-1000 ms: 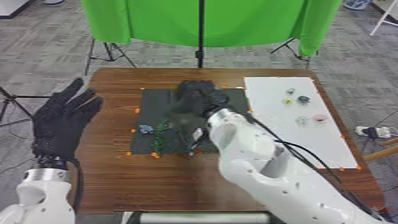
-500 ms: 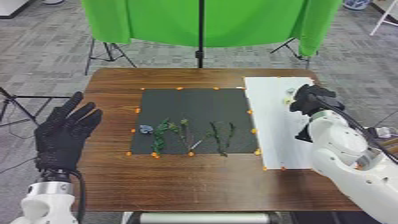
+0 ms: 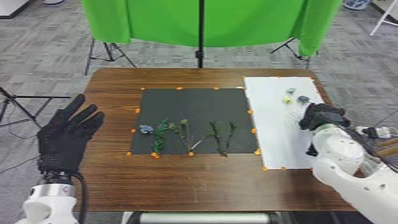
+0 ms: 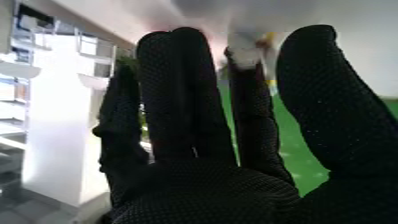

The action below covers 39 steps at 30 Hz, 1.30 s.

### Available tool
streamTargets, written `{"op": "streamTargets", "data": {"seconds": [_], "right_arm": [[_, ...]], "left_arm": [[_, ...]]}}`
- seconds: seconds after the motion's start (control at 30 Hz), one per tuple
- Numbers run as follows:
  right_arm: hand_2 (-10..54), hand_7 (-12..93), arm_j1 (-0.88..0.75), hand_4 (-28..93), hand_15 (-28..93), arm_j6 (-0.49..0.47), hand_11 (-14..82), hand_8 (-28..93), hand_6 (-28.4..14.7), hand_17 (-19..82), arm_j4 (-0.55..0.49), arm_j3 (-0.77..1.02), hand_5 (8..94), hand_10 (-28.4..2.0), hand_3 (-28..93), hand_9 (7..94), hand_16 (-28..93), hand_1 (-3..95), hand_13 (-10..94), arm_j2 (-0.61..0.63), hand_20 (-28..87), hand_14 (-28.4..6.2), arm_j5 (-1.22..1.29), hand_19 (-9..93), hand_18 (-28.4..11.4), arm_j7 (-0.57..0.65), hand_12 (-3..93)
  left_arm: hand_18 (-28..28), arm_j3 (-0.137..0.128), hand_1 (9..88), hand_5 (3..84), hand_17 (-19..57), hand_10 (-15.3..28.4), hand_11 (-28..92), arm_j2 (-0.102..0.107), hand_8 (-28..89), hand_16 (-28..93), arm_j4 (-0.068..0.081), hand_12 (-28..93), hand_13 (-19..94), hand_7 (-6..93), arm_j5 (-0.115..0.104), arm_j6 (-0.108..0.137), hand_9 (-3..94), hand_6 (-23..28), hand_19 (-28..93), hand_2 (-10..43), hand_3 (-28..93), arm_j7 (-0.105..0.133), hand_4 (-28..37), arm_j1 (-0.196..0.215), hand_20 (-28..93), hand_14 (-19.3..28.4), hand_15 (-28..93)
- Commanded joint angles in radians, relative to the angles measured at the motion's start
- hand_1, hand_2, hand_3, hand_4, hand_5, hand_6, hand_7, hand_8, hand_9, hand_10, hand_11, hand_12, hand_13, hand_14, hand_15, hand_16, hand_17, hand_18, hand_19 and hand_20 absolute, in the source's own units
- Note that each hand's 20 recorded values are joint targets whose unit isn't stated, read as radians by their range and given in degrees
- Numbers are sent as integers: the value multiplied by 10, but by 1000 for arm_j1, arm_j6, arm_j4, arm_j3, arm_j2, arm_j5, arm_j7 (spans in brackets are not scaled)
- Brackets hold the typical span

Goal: Arrange flowers

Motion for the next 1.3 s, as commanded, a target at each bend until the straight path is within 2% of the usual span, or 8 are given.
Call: {"op": "streamTargets", "data": {"seconds": [0.03,0.13,0.23,0.43,0.6,0.9,1.07,1.3], "right_arm": [[-95,172,92,-283,712,67,281,-142,41,191,67,-134,610,-142,788,663,91,409,575,-17,447,-114,-53,781,-280,31,145],[-95,161,125,-283,695,214,256,-60,43,220,86,-223,736,-117,700,751,120,481,640,9,446,-90,-116,801,-270,44,187],[-95,160,140,-283,706,276,199,0,45,265,79,-263,869,-89,612,876,152,557,710,25,446,-67,-155,839,-258,41,274],[-95,155,186,-283,720,366,204,12,39,278,14,-272,896,-76,631,915,166,565,733,3,449,-62,-185,855,-254,-11,308],[-95,151,345,-283,736,357,230,17,35,273,-12,-348,900,-75,655,915,174,551,732,-186,454,-68,-188,860,-252,-204,319],[-95,153,552,-283,753,283,280,19,43,251,257,-530,895,-73,668,893,179,532,713,-645,469,-69,-251,861,-240,-432,314],[-95,158,692,-283,760,309,308,15,47,247,352,-722,889,-72,669,884,178,527,708,-693,476,-71,-176,858,-239,-344,306],[-95,162,766,-283,762,291,329,10,50,243,380,-859,883,-74,669,871,176,523,700,-717,479,-72,-112,853,-237,-236,301]], "left_arm": [[247,11,212,374,-102,204,253,-12,-93,-96,4,100,240,113,0,-2,337,99,548,99,791,-5,-283,4,88,270,503],[247,6,212,375,-101,204,253,-13,-93,-97,1,100,240,113,4,-3,336,99,548,100,790,-6,-283,7,88,271,503],[247,-2,211,375,-101,205,252,-18,-93,-97,-2,99,239,113,6,0,336,99,548,100,789,-13,-283,13,88,271,504],[246,-4,210,376,-101,206,251,-8,-92,-97,-8,100,239,111,4,-2,336,101,548,100,790,-4,-283,15,88,271,503],[246,-16,211,377,-102,205,252,0,-92,-96,-22,101,240,110,7,1,336,101,548,100,788,-1,-283,22,88,271,503],[249,-11,209,377,-101,205,253,8,-92,-96,-21,100,239,112,35,-17,336,100,553,100,788,-50,-283,-61,93,271,502],[252,16,208,377,-99,206,253,40,-92,-96,0,100,240,111,45,-26,336,101,562,101,788,-76,-283,-149,98,271,503],[253,43,207,377,-99,206,253,40,-92,-97,20,100,240,111,53,-36,338,101,563,100,790,-97,-283,-209,99,271,503]]}}
